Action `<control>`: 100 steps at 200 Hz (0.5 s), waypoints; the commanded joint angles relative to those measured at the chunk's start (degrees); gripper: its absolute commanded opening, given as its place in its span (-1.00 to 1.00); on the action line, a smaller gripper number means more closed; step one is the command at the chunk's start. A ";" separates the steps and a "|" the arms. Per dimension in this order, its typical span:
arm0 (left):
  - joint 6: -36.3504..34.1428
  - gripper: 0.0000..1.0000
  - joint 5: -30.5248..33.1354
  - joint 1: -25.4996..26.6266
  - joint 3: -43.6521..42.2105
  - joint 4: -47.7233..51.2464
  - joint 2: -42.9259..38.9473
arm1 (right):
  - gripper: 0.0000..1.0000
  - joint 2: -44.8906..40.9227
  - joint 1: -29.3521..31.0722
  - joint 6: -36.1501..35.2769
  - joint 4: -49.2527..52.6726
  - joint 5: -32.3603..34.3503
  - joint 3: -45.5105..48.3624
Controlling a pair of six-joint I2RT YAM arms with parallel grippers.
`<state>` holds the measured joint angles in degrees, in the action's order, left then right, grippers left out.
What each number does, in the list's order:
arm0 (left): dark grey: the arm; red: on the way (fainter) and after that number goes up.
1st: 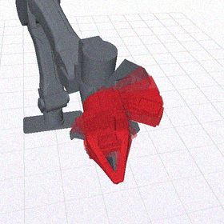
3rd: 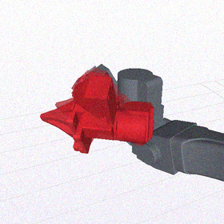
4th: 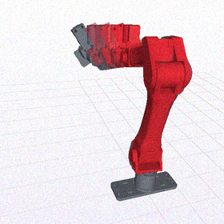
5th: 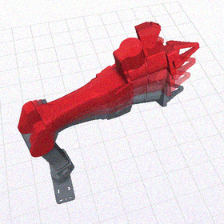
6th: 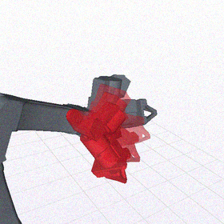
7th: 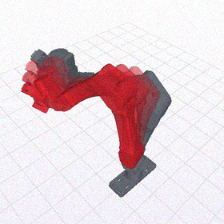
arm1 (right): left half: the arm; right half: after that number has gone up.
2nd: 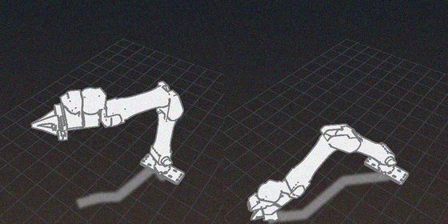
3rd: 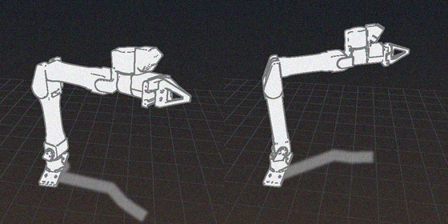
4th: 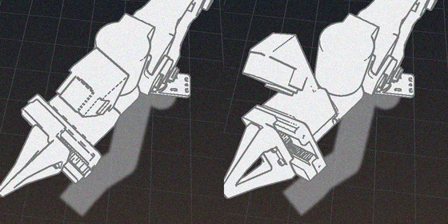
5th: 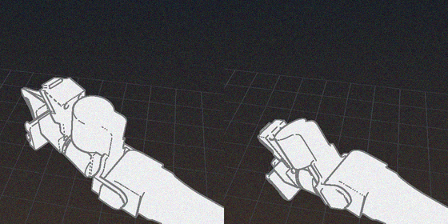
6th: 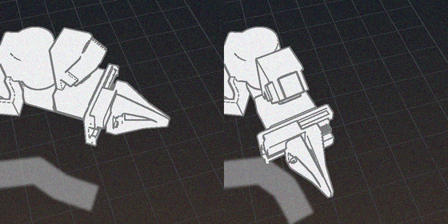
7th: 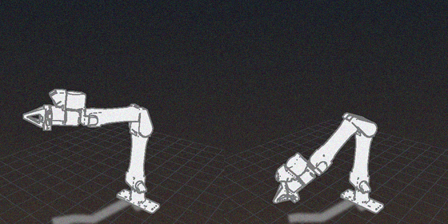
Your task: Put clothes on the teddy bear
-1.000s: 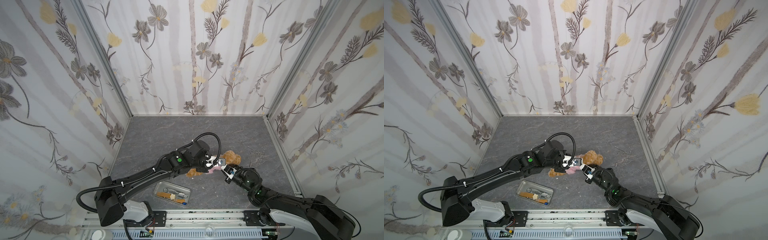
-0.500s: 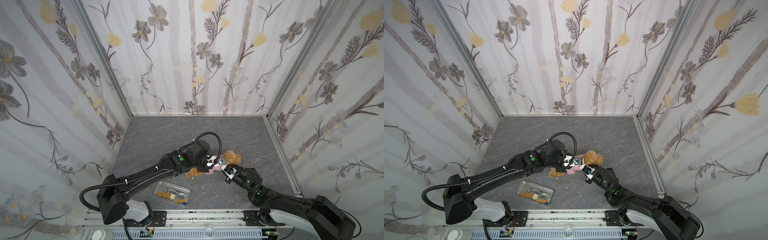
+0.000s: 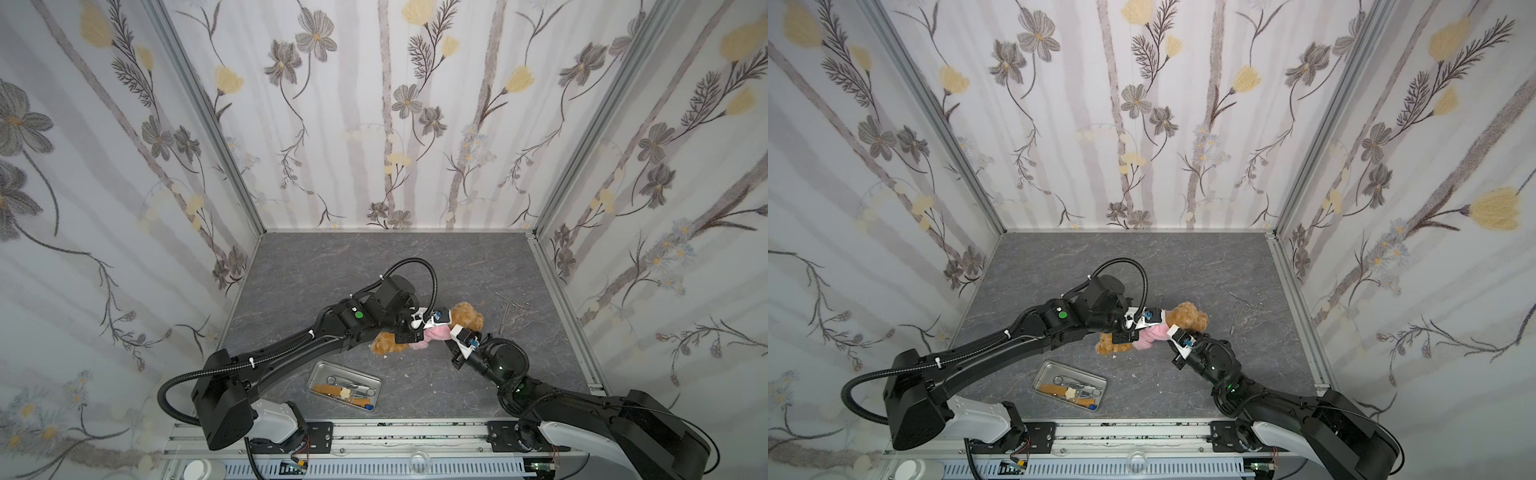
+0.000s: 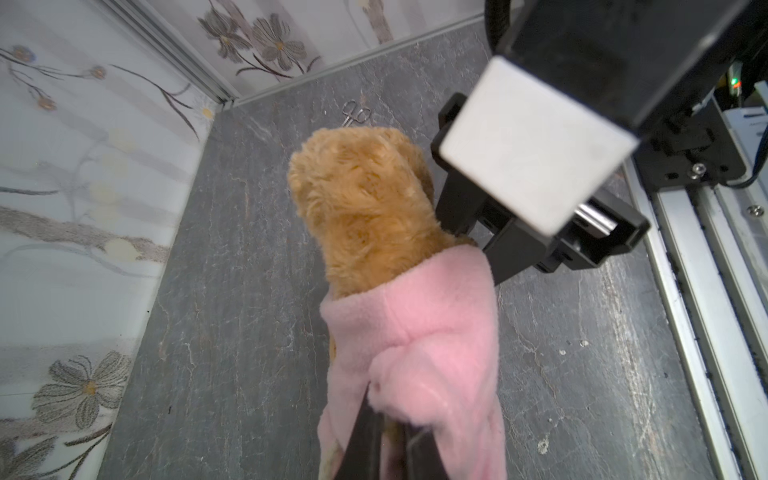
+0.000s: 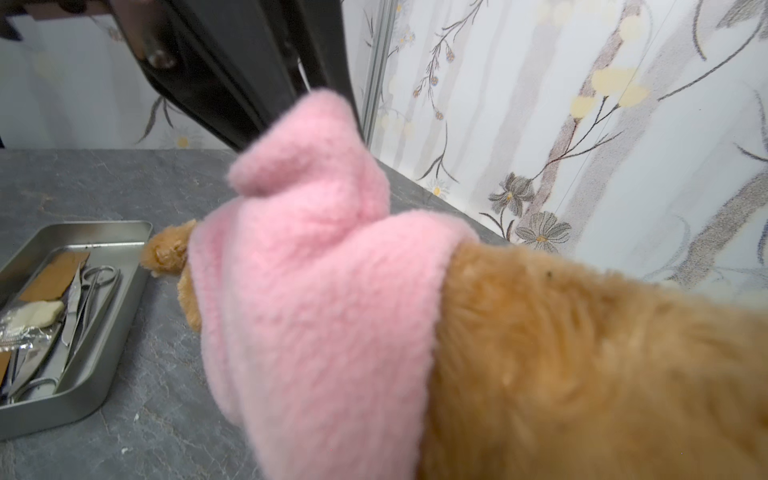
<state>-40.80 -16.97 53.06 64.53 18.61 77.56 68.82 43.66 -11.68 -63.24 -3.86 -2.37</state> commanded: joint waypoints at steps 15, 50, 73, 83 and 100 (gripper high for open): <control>6.86 -1.00 -2.23 -1.49 -3.51 -10.08 -5.97 | -1.00 1.13 -0.22 5.67 -10.68 4.91 0.63; 11.06 -1.00 -2.02 -1.67 -3.87 -13.65 -8.59 | -1.00 2.61 -0.22 6.23 -10.85 6.05 0.41; 15.73 -1.00 -2.65 -1.79 -5.00 -17.06 -10.04 | -1.00 4.19 -0.20 6.31 -11.93 6.66 0.45; 18.03 -1.00 -3.71 -1.82 -5.32 -18.26 -10.63 | -1.00 5.21 -0.23 6.41 -13.18 7.12 0.71; 21.31 -1.00 -5.83 -1.92 -6.03 -19.28 -11.64 | -1.00 7.15 -0.24 6.64 -15.35 7.80 1.00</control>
<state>-26.17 -19.03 51.35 58.98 7.86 67.59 73.91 43.59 -6.46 -77.21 -2.37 -1.87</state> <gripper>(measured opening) 0.053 0.138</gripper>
